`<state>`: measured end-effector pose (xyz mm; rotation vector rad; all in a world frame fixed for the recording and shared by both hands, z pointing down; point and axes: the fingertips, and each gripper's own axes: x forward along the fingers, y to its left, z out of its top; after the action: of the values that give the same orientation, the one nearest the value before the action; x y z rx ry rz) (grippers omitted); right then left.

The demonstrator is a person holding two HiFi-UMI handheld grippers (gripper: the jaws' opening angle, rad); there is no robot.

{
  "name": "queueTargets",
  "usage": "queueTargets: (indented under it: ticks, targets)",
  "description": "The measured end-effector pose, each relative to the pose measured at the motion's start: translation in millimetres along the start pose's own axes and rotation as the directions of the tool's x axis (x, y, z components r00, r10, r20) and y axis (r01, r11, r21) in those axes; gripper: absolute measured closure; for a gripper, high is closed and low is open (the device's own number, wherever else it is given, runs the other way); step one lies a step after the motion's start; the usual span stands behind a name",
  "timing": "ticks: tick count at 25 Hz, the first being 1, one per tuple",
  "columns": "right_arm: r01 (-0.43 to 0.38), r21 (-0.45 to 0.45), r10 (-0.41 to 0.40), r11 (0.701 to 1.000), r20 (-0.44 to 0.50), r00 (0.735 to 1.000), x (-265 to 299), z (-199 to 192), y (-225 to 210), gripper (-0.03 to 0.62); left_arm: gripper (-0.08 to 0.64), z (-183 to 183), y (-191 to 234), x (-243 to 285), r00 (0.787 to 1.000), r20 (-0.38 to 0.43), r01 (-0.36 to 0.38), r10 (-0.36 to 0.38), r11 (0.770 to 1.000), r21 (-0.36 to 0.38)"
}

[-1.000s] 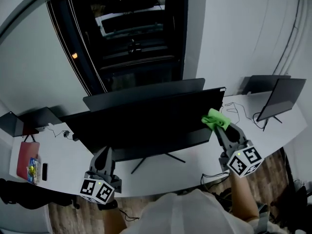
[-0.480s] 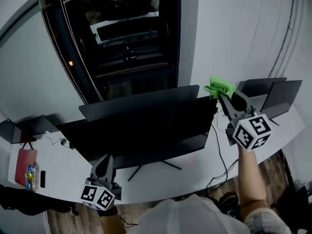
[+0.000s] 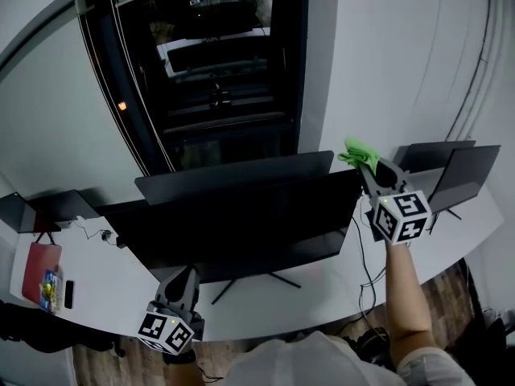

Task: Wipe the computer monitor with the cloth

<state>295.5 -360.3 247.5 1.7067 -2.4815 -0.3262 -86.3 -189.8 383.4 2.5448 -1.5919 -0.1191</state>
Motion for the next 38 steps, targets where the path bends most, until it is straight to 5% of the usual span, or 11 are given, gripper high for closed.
queueTargets:
  ticks: [15, 38]
  targets:
    - [0.013, 0.008, -0.012, 1.000, -0.054, 0.998, 7, 0, 19, 0.523, 0.538, -8, 7, -7, 1.000, -0.018, 0.003, -0.004, 1.000, -0.009]
    - [-0.105, -0.008, 0.105, 0.994, -0.035, 0.994, 26, 26, 130, 0.523, 0.538, -7, 38, -44, 1.000, 0.009, -0.017, 0.017, 0.999, -0.029]
